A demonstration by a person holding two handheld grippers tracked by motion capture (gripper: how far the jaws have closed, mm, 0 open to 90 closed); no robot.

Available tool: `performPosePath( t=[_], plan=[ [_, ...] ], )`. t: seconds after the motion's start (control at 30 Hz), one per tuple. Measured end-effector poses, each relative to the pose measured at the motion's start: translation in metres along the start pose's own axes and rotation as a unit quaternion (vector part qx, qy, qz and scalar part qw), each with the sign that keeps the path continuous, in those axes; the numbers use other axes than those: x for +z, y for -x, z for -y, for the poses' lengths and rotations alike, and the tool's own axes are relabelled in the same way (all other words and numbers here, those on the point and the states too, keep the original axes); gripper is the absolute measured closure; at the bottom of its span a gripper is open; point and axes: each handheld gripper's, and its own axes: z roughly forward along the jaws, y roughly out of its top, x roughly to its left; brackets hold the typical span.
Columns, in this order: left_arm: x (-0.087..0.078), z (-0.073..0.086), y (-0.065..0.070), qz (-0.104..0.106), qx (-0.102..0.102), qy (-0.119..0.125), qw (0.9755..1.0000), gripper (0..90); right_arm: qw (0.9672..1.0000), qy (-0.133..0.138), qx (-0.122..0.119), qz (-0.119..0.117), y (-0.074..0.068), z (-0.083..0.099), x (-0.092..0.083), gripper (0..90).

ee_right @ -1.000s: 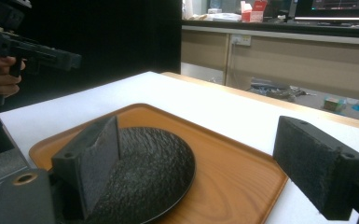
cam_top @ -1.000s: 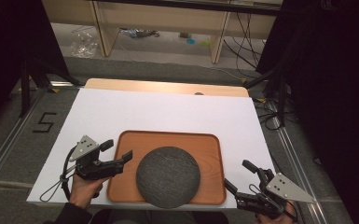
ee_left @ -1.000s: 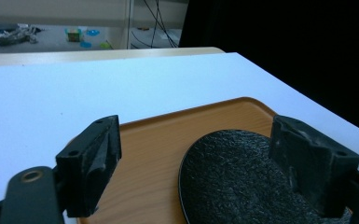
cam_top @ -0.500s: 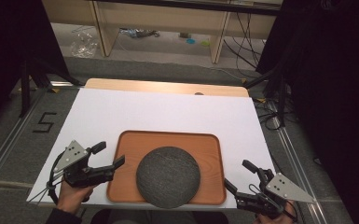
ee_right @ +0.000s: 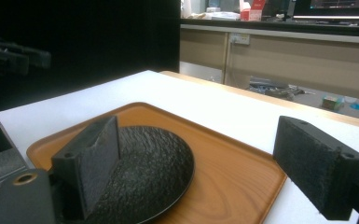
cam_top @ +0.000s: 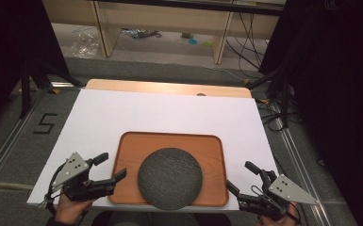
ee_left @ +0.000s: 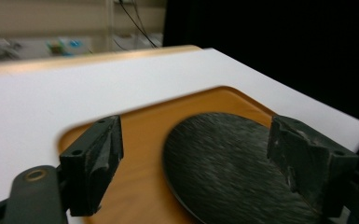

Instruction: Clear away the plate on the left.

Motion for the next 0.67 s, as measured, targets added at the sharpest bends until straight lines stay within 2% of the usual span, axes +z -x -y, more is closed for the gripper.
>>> performPosePath(
  t=[0.03,0.07,0.1,0.13,0.17,0.3,0.47,0.5,0.6,0.67],
  plan=[
    [0.0024,0.0010,0.0033,-0.002,0.005,-0.008,1.0000,17.6,1.0000,-0.002,-0.001,-0.001,0.0001,0.0000,0.0000,15.9],
    [0.0032,0.0007,0.0047,-0.003,0.013,-0.008,0.9999,17.6,0.9999,-0.010,0.012,0.002,-0.0018,0.0001,-0.0014,15.9],
    [0.0033,-0.0003,0.0059,-0.006,0.019,-0.007,0.9998,17.6,0.9998,-0.012,0.013,0.002,-0.0020,0.0002,-0.0016,15.9],
    [0.0023,-0.0011,0.0065,-0.007,0.018,-0.003,0.9998,17.6,1.0000,-0.007,0.004,0.000,-0.0009,0.0001,-0.0010,15.9],
    [0.0007,-0.0017,0.0059,-0.005,0.017,0.004,0.9998,17.6,0.9999,-0.011,0.011,0.001,-0.0017,0.0001,-0.0015,15.9],
    [-0.0027,-0.0036,0.0029,-0.017,0.008,0.013,0.9997,18.0,0.9999,-0.004,0.013,0.008,-0.0018,0.0008,-0.0006,15.9],
    [-0.0015,-0.0032,0.0013,-0.017,0.003,0.008,0.9998,17.9,0.9999,-0.004,0.015,0.006,-0.0016,0.0009,-0.0002,15.9],
    [-0.0013,-0.0032,0.0017,-0.017,0.004,0.008,0.9998,17.9,0.9998,-0.012,0.015,0.004,-0.0014,0.0006,-0.0009,15.9],
    [-0.0007,-0.0035,0.0028,-0.019,0.013,0.006,0.9997,17.8,0.9999,-0.003,0.013,0.008,-0.0014,0.0009,-0.0006,15.9],
    [-0.0005,-0.0038,0.0023,-0.020,0.012,0.005,0.9997,17.8,0.9998,-0.008,0.016,0.003,-0.0011,0.0008,-0.0007,15.9]
  ],
)
